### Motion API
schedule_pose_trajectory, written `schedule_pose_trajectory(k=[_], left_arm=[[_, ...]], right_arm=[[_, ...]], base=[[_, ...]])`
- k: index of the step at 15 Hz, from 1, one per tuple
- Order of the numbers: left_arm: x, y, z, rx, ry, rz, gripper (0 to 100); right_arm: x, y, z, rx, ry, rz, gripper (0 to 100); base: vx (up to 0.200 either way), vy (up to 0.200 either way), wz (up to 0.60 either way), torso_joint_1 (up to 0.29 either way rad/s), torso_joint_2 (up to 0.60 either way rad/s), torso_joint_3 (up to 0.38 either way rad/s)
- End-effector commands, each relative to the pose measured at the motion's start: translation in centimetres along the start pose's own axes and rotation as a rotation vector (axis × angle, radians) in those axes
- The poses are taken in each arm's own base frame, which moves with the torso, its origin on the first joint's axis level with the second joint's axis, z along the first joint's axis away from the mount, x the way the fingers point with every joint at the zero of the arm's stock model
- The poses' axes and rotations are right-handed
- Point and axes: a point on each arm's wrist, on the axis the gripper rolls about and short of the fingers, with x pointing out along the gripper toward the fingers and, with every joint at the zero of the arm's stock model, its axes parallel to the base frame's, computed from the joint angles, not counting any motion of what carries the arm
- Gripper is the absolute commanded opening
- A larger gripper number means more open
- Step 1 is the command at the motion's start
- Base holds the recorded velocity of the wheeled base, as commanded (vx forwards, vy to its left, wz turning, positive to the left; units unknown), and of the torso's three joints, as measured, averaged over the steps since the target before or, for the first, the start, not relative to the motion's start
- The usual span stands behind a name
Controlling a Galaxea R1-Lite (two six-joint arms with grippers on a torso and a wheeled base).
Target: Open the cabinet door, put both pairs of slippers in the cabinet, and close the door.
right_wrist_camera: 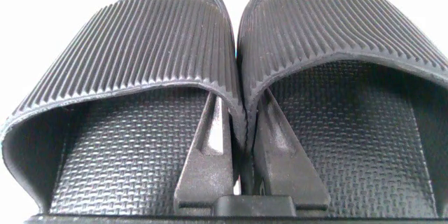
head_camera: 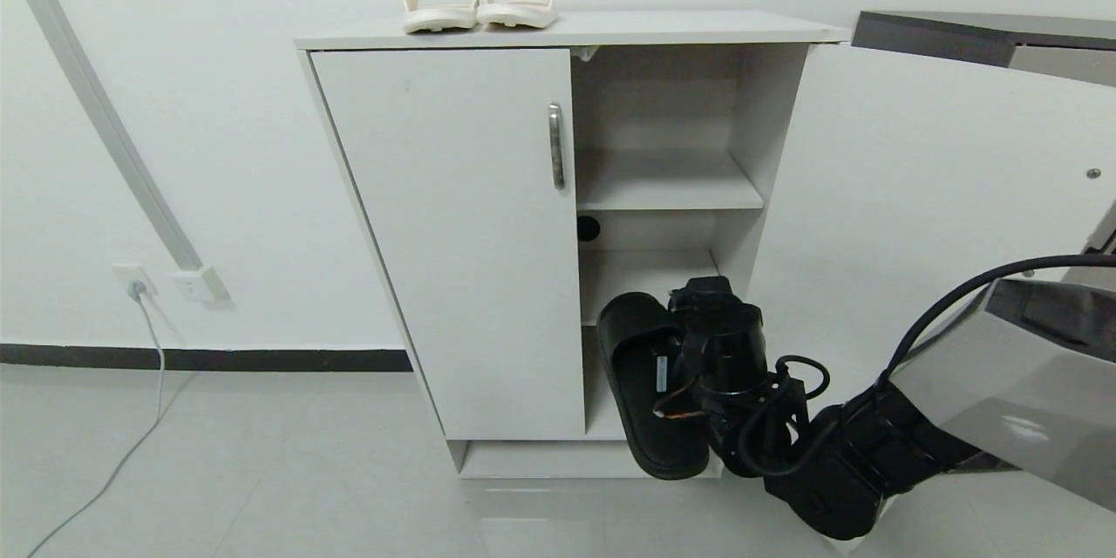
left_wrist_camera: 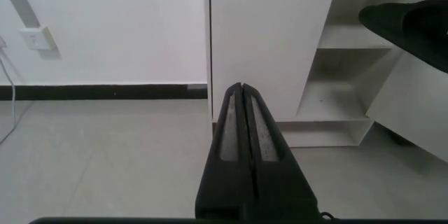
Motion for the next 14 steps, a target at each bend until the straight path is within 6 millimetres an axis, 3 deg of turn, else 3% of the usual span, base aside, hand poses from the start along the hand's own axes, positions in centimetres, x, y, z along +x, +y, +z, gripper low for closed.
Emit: schedule_pose_trajectory(k=[1,9,14], left_arm=[[0.0,0.0,0.0,-0.001,0.002,0.001,0],[0.0,0.0,0.0,0.002,0.001,0.001,0],[0.0,0.0,0.0,0.002,0.002,-0.001,0]], right_arm=[[0.1,0.0,-0.2,-0.002,0.005,-0.002,0],[1.0,1.2,-2.8,-0.019,0.034,0.019,0],[1.1,1.5,-2.5,0.020,0.028,0.026,0]], base=[[0.000,-0.200,0.00,-0.002,0.00,0.002],[0.000,0.000,0.00,0.000,0.00,0.000],[0.000,0.000,0.00,0.000,0.00,0.000]])
